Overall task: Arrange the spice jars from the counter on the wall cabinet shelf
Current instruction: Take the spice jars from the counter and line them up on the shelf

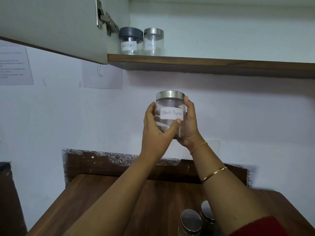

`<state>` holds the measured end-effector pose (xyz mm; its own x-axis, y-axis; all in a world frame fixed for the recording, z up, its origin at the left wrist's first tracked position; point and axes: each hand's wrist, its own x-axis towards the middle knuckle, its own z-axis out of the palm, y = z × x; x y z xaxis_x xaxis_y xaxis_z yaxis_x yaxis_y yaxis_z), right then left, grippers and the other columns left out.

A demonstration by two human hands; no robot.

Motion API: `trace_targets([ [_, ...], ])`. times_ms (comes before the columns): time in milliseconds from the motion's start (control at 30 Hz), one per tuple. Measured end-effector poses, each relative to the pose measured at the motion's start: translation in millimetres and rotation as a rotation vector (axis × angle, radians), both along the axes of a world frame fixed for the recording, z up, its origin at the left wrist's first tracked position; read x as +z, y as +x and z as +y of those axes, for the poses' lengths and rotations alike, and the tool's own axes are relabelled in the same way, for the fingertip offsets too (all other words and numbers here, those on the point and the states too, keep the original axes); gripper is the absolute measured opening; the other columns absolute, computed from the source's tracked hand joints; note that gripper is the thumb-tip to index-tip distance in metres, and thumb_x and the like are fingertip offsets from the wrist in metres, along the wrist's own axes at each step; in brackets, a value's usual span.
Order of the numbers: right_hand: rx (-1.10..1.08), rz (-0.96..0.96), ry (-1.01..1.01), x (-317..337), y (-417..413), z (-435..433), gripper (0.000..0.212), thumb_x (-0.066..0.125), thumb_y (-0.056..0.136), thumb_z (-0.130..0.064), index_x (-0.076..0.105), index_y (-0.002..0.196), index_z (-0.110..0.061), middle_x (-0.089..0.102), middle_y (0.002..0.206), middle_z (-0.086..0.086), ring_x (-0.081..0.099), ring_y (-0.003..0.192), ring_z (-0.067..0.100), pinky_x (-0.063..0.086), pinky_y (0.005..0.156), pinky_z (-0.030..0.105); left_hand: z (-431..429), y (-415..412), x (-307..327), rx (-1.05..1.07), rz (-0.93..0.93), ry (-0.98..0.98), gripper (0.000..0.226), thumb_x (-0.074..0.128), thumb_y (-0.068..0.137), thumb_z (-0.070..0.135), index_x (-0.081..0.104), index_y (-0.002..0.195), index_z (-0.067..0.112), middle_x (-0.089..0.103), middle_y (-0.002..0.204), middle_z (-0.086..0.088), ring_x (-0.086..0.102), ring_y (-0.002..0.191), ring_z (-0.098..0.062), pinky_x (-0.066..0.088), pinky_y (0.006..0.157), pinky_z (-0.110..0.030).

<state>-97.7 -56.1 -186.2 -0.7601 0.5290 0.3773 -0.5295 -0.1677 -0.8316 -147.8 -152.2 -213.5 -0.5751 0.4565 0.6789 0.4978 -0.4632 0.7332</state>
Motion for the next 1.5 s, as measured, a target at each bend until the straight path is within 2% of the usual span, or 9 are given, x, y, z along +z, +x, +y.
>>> trace_targets([
  [133, 0.085, 0.1, -0.077, -0.2, 0.8, -2.4, 0.061, 0.04, 0.081, -0.062, 0.056, 0.12, -0.018, 0.066, 0.102, 0.011, 0.066, 0.092, 0.026, 0.057, 0.075, 0.035, -3.8, 11.7, 5.3, 0.107, 0.09, -0.003, 0.089, 0.068, 0.068, 0.045, 0.026, 0.143, 0.024, 0.041, 0.138, 0.007, 0.044, 0.123, -0.009, 0.05, 0.097, -0.033],
  [467, 0.2, 0.205, -0.102, 5.2, 10.4, -4.1, 0.057, 0.043, 0.078, -0.057, 0.074, 0.098, -0.014, 0.071, 0.092, 0.012, 0.07, 0.08, 0.025, 0.059, 0.068, 0.033, -6.6, 29.4, 9.6, 0.182, 0.171, 0.019, 0.093, 0.063, 0.064, 0.055, 0.026, 0.143, 0.022, 0.04, 0.137, 0.006, 0.042, 0.121, -0.009, 0.05, 0.097, -0.039],
  [600, 0.207, 0.192, -0.086, 6.1, 13.2, -4.3, 0.062, 0.054, 0.07, -0.059, 0.062, 0.113, -0.016, 0.069, 0.097, 0.012, 0.069, 0.085, 0.026, 0.058, 0.072, 0.035, -5.8, 31.2, 10.0, 0.169, 0.17, 0.029, 0.095, 0.06, 0.063, 0.06, 0.026, 0.143, 0.024, 0.038, 0.129, 0.014, 0.043, 0.119, -0.007, 0.051, 0.096, -0.039],
  [767, 0.105, 0.11, 0.006, 7.1, 14.1, 3.1, 0.08, 0.066, 0.059, -0.066, 0.057, 0.122, -0.018, 0.067, 0.104, 0.012, 0.064, 0.095, 0.028, 0.055, 0.078, 0.039, -3.9, 27.5, 8.6, 0.08, 0.126, 0.064, 0.092, 0.065, 0.064, 0.054, 0.026, 0.142, 0.025, 0.038, 0.137, 0.011, 0.043, 0.125, -0.009, 0.052, 0.096, -0.037],
  [933, 0.064, 0.071, 0.071, 13.9, 23.6, 5.7, 0.055, 0.031, 0.087, -0.061, 0.06, 0.109, -0.019, 0.072, 0.088, 0.006, 0.065, 0.087, 0.023, 0.058, 0.07, 0.034, -3.9, 23.6, 10.6, -0.026, 0.088, 0.091, 0.086, 0.07, 0.069, 0.039, 0.026, 0.141, 0.026, 0.039, 0.138, 0.009, 0.044, 0.125, -0.007, 0.051, 0.09, -0.019],
  [1133, 0.006, 0.066, 0.246, 27.3, 26.7, 3.0, 0.085, 0.073, 0.05, -0.07, 0.059, 0.117, -0.019, 0.069, 0.1, 0.009, 0.067, 0.091, 0.023, 0.057, 0.073, 0.034, -5.4, 21.5, 17.7, -0.145, 0.073, 0.099, 0.077, 0.066, 0.074, 0.022, 0.025, 0.138, 0.028, 0.045, 0.124, 0.018, 0.053, 0.115, -0.008, 0.053, 0.077, -0.015],
  [1267, -0.089, 0.105, 0.351, 35.1, 30.3, 6.3, 0.077, 0.07, 0.052, -0.073, 0.067, 0.108, -0.02, 0.07, 0.104, 0.012, 0.067, 0.096, 0.03, 0.057, 0.077, 0.041, -2.0, 20.4, 18.9, -0.195, 0.063, 0.089, 0.079, 0.063, 0.076, 0.021, 0.023, 0.144, 0.026, 0.048, 0.131, 0.004, 0.057, 0.115, -0.021, 0.057, 0.081, -0.026],
  [1400, -0.273, 0.038, 0.455, 39.4, 32.8, 6.6, 0.106, 0.064, 0.054, -0.079, 0.049, 0.128, -0.005, 0.062, 0.12, 0.022, 0.061, 0.112, 0.038, 0.048, 0.091, 0.058, 2.3, 18.5, 17.7, -0.211, 0.049, 0.081, 0.079, 0.062, 0.078, 0.019, 0.023, 0.147, 0.026, 0.052, 0.13, 0.006, 0.058, 0.114, -0.014, 0.055, 0.083, -0.024],
  [1500, -0.342, 0.036, 0.513, 39.9, 37.7, 7.8, 0.102, 0.061, 0.061, -0.078, 0.048, 0.128, -0.002, 0.061, 0.121, 0.023, 0.061, 0.113, 0.036, 0.051, 0.088, 0.052, 6.3, 17.3, 18.1, -0.209, 0.059, 0.066, 0.078, 0.064, 0.084, 0.014, 0.022, 0.148, 0.024, 0.05, 0.134, 0.004, 0.057, 0.116, -0.014, 0.055, 0.086, -0.024],
])
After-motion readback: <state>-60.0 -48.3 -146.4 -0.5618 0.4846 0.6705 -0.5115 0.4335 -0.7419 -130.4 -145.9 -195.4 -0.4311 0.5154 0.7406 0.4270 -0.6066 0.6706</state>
